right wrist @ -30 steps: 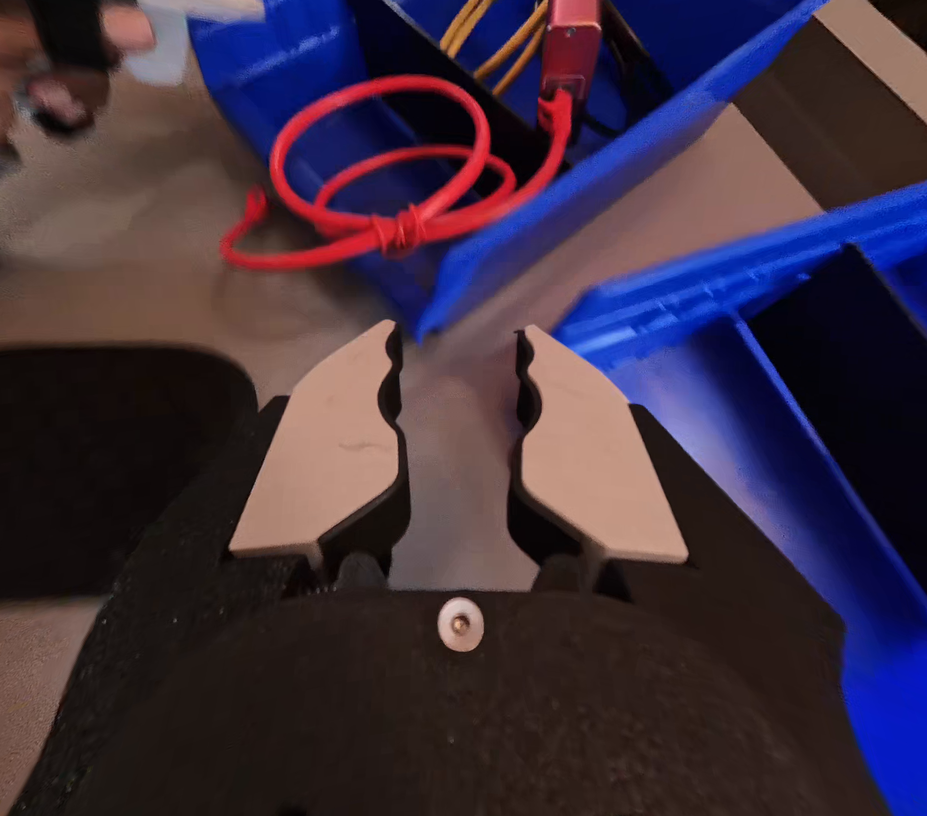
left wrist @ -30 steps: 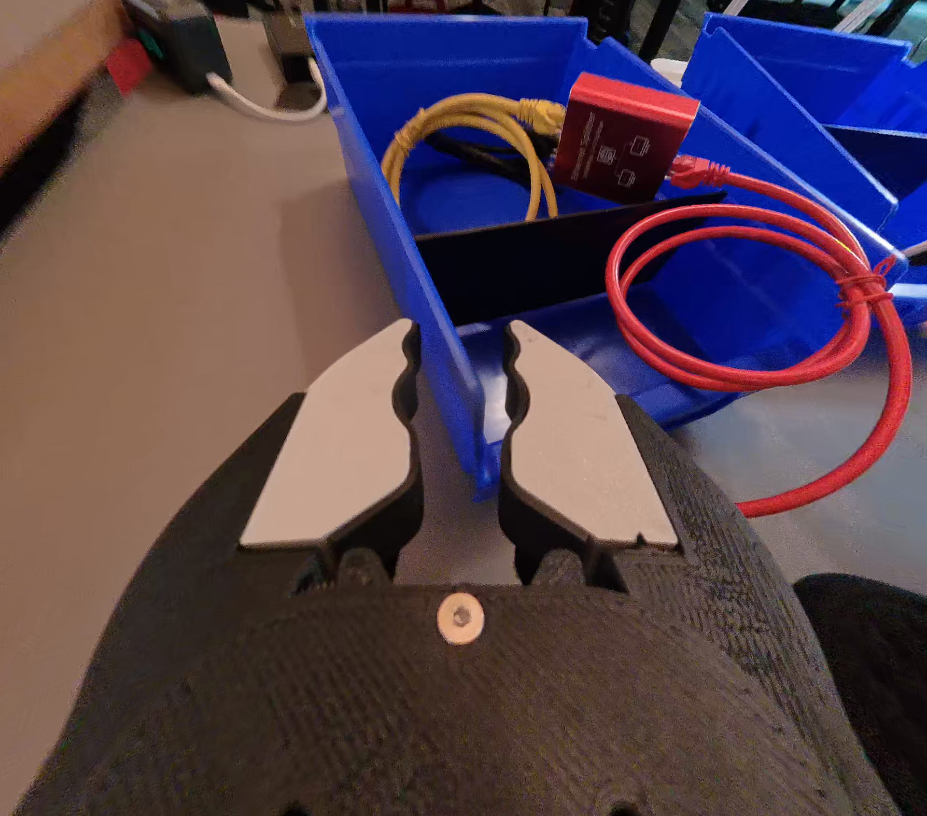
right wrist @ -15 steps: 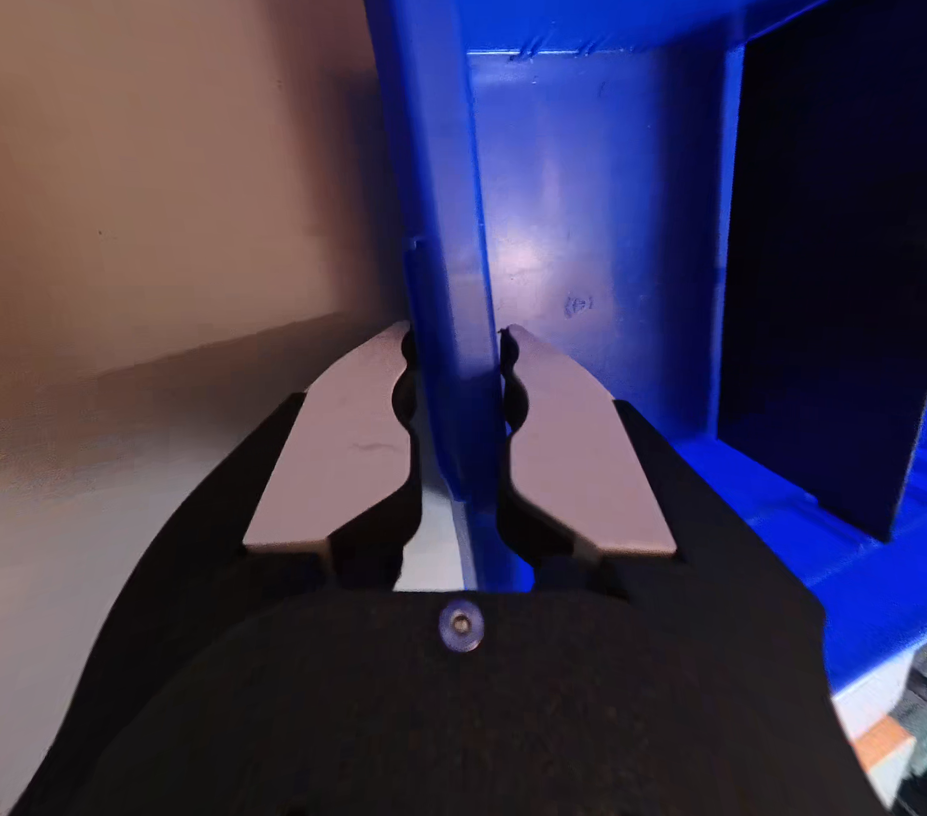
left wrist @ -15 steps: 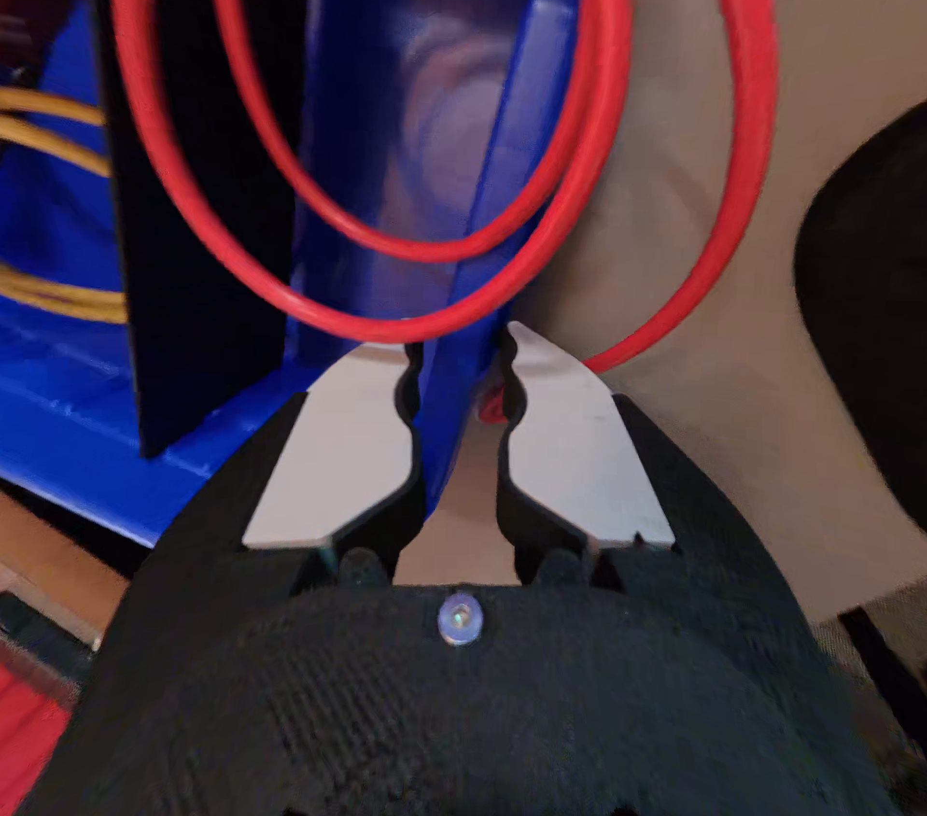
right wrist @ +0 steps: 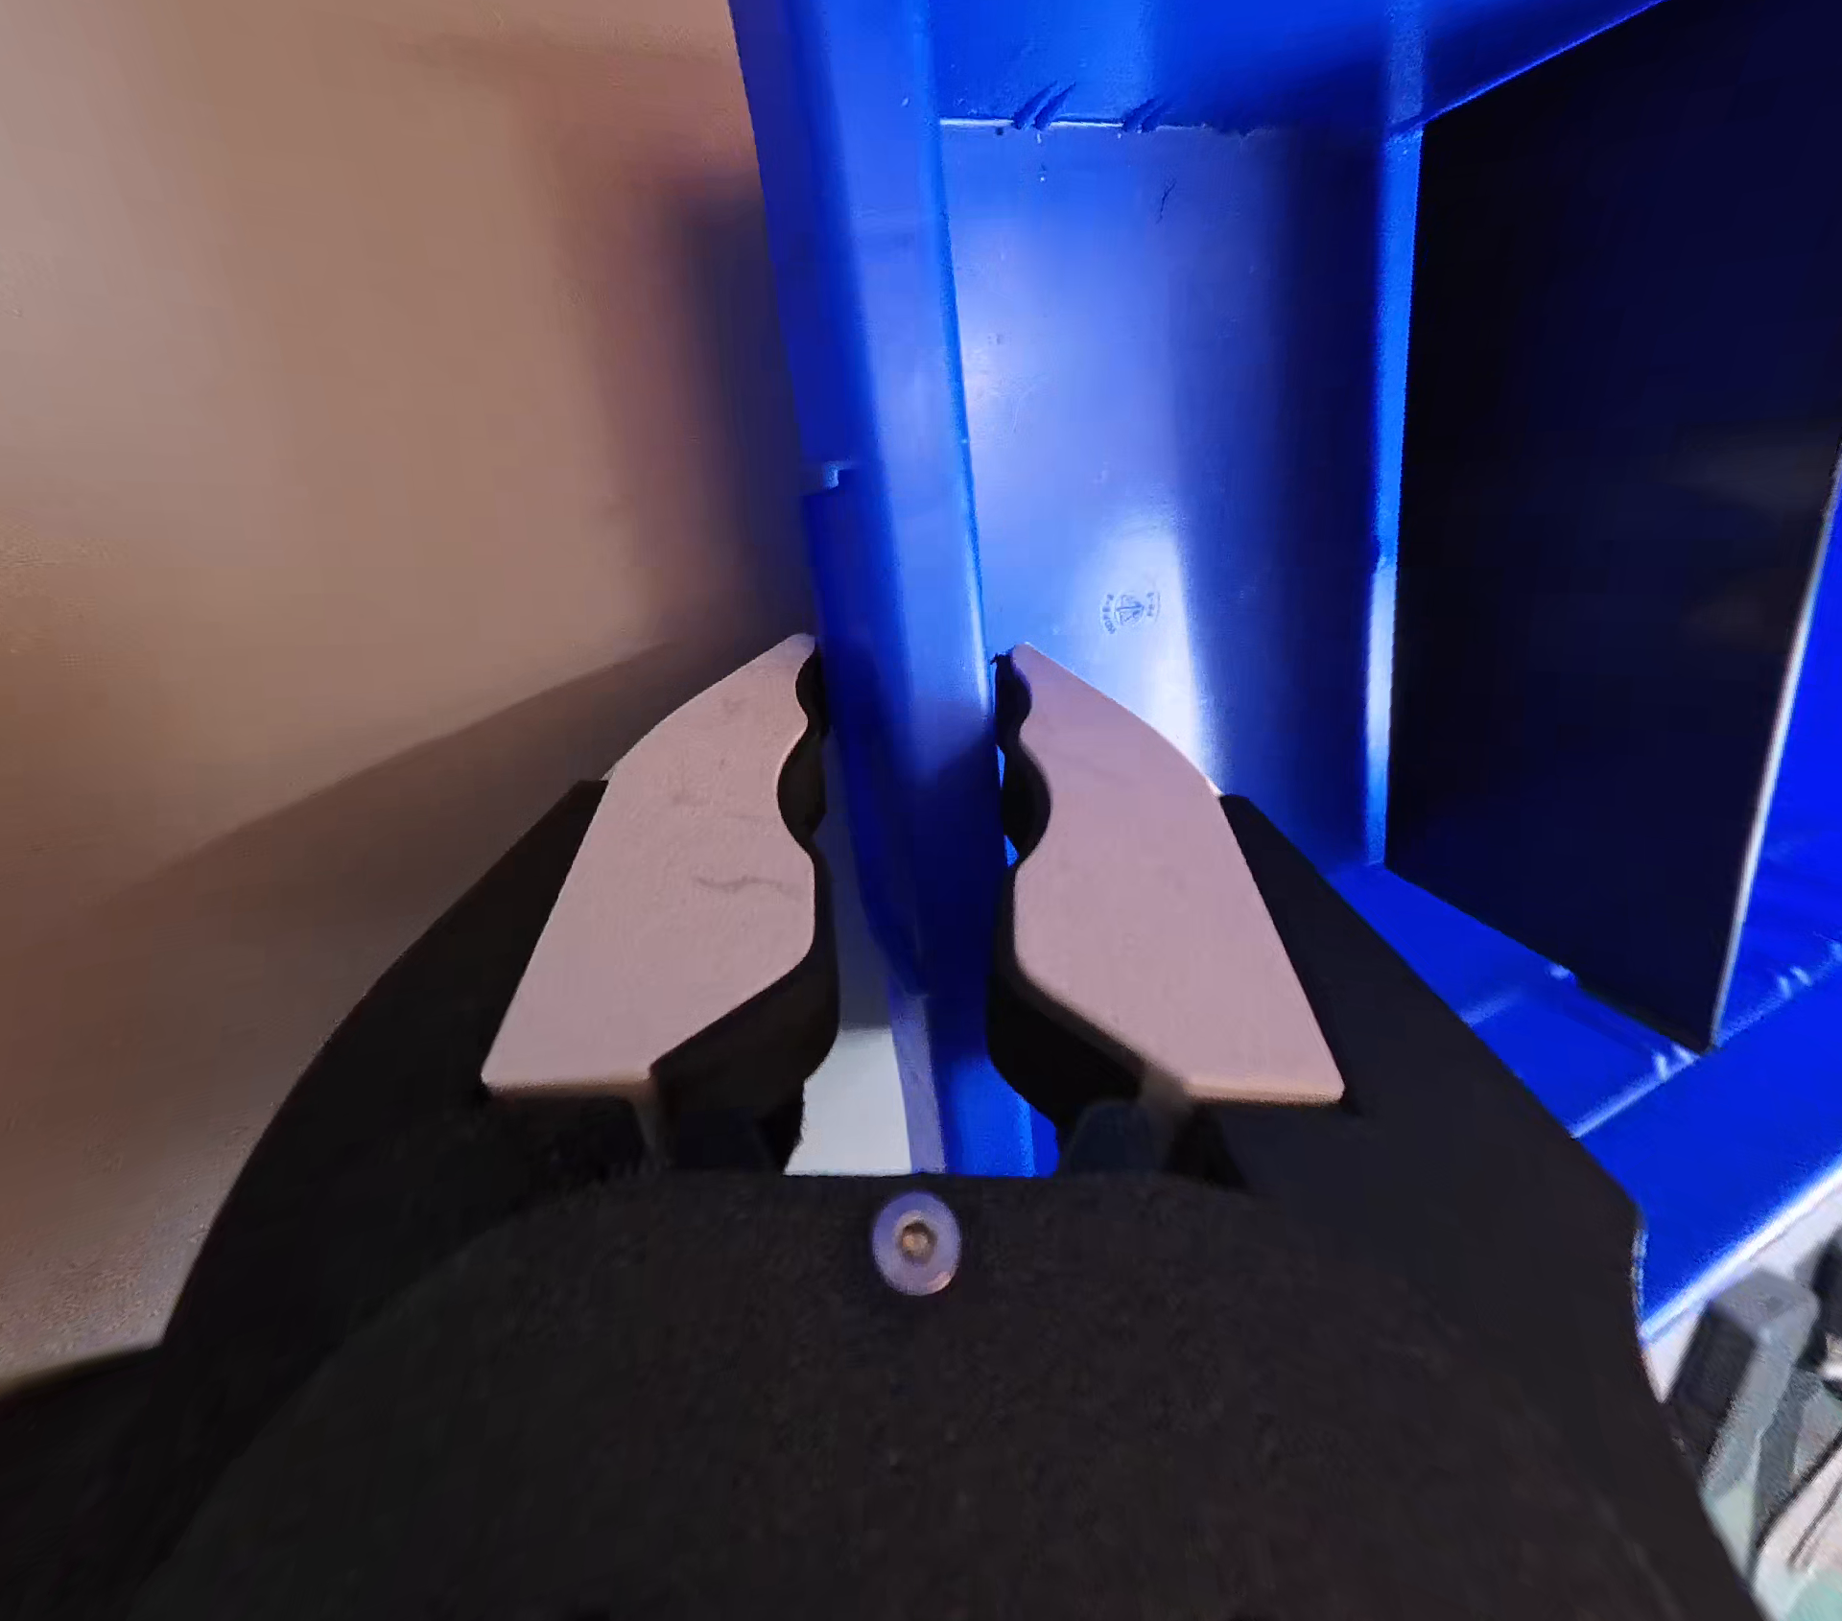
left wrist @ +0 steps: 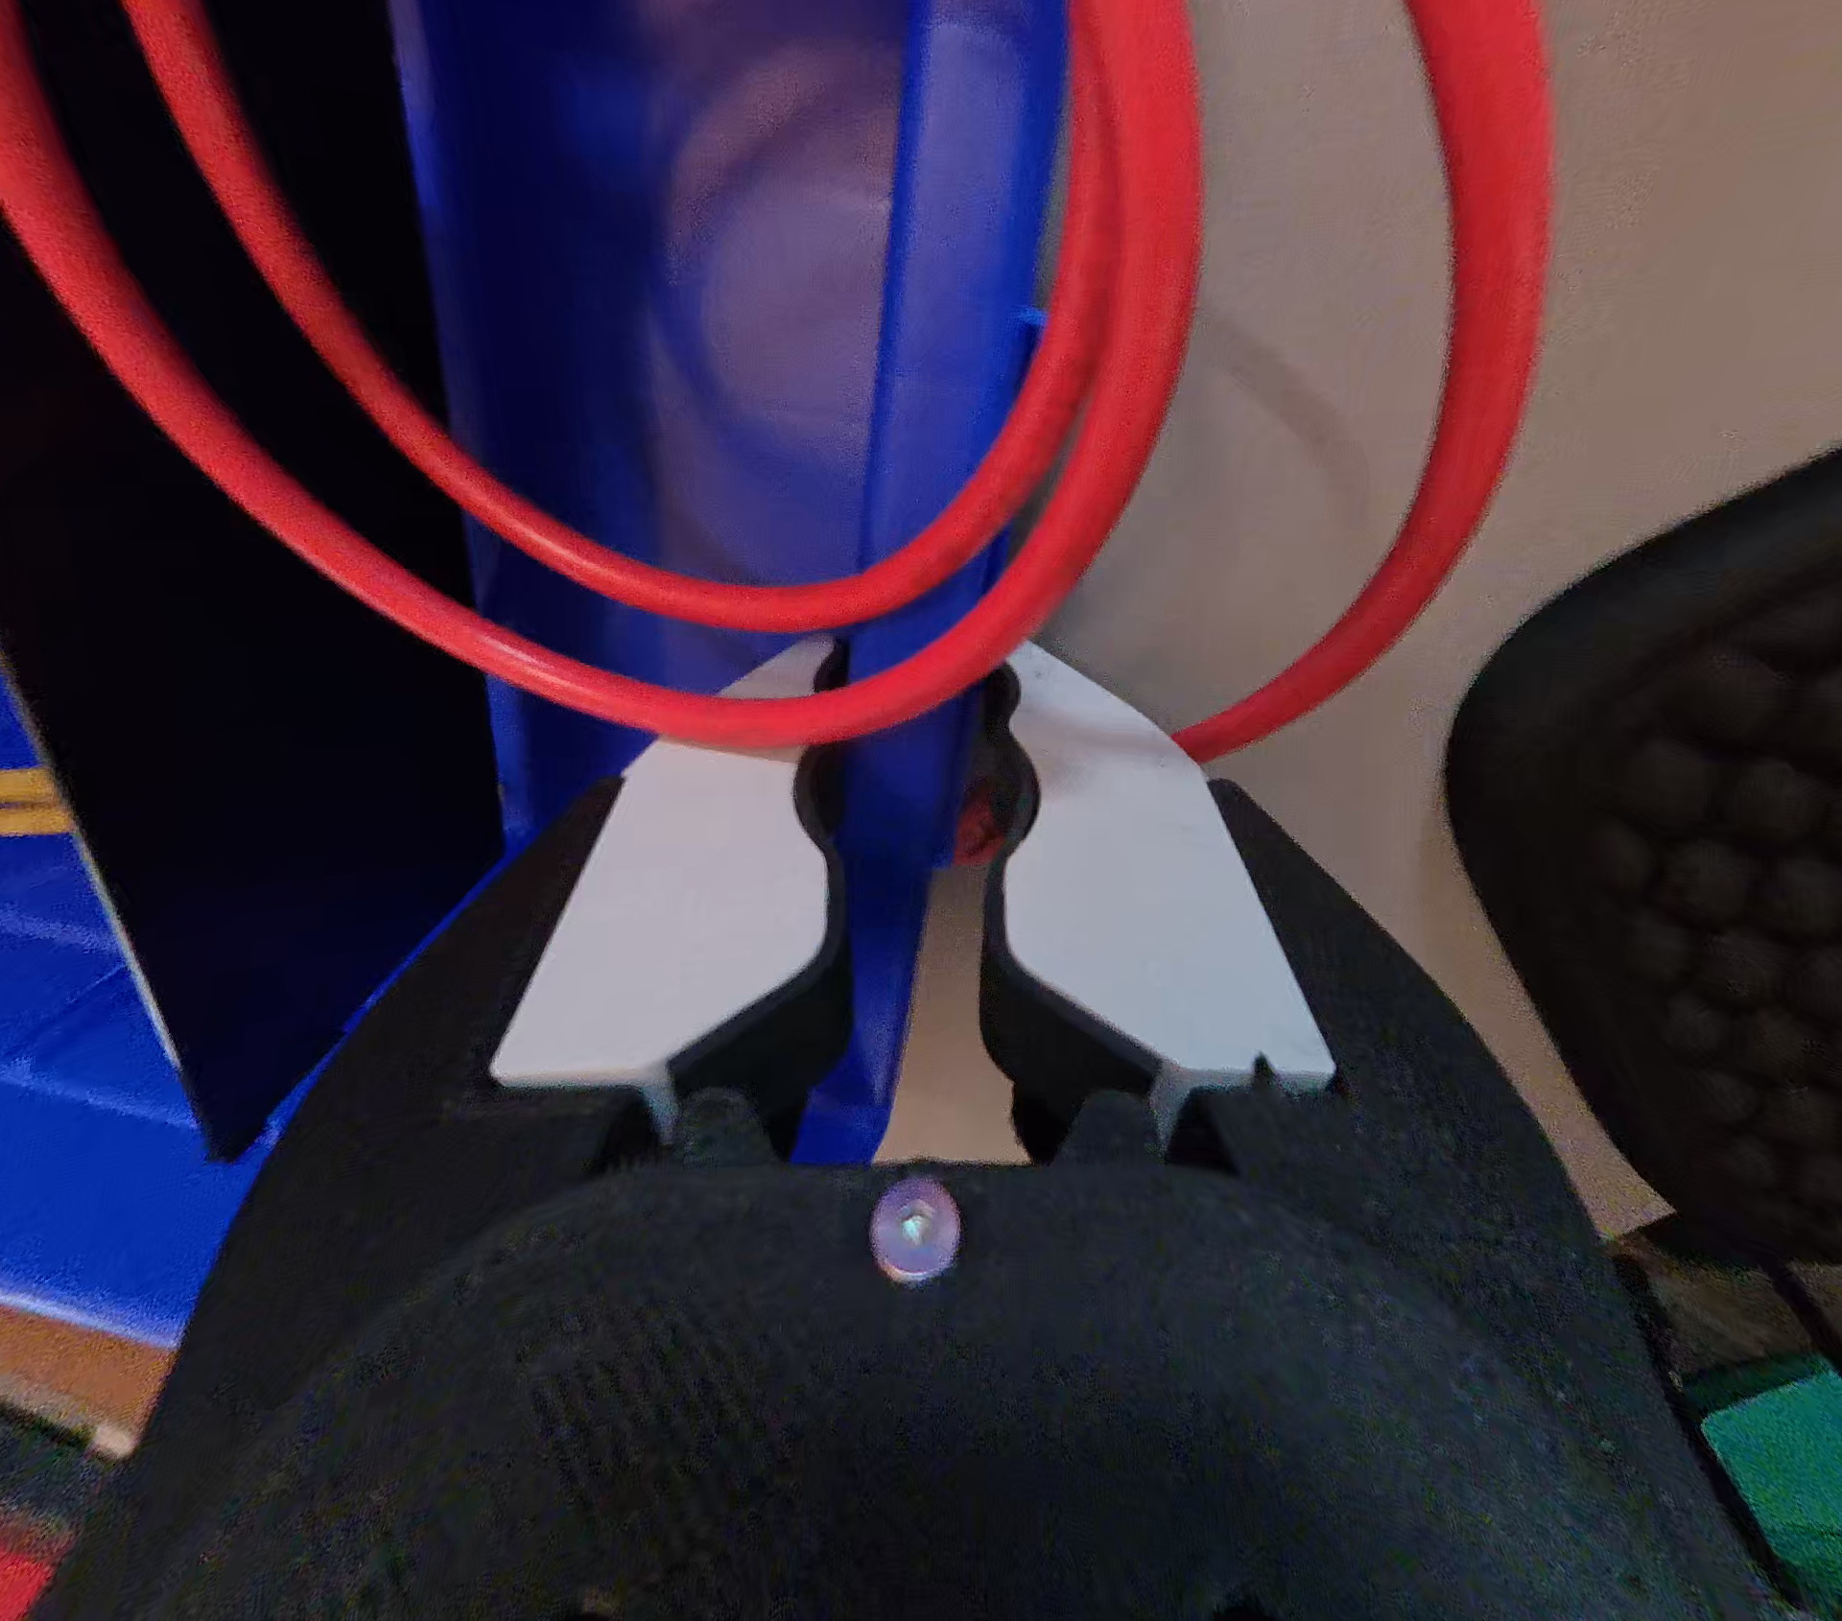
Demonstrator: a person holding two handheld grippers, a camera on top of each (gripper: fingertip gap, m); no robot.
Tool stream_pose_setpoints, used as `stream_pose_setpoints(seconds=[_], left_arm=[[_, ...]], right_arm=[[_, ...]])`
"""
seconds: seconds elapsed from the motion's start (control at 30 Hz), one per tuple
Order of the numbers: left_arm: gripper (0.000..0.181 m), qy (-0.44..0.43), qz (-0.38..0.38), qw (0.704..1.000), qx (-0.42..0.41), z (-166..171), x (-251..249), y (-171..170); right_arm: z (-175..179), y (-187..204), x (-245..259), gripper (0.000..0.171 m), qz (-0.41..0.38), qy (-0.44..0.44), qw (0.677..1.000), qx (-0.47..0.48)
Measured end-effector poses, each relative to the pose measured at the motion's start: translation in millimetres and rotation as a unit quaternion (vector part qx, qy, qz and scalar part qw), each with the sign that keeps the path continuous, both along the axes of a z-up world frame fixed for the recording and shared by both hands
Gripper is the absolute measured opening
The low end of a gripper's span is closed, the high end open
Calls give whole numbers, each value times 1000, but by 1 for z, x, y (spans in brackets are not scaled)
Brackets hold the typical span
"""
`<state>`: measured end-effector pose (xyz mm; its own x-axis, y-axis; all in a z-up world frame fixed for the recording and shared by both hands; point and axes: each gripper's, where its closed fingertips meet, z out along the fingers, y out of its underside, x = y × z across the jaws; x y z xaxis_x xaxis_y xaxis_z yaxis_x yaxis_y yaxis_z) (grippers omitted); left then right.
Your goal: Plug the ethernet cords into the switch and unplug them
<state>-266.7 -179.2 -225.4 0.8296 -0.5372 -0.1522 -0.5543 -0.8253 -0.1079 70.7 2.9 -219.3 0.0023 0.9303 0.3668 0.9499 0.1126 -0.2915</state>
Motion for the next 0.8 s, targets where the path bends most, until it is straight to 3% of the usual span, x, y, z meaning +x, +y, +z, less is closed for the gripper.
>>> stream_pose_setpoints(seconds=[0.13, 0.3, 0.43, 0.63, 0.8], left_arm=[[26, 12, 18, 1000, 14, 1, 8, 16], [26, 19, 46, 998, 25, 1, 13, 40], [26, 26, 52, 998, 36, 1, 7, 60], [26, 36, 55, 997, 50, 2, -11, 81], [27, 36, 59, 996, 61, 4, -23, 85]], right_arm=[[-1, 32, 45, 30, -42, -14, 999, 8], [-2, 77, 76, 30, -38, -41, 998, 43], [4, 110, 86, 44, -59, -28, 996, 69], [70, 91, 41, 51, -79, 211, 974, 25], [104, 47, 4, 54, -77, 411, 905, -79]])
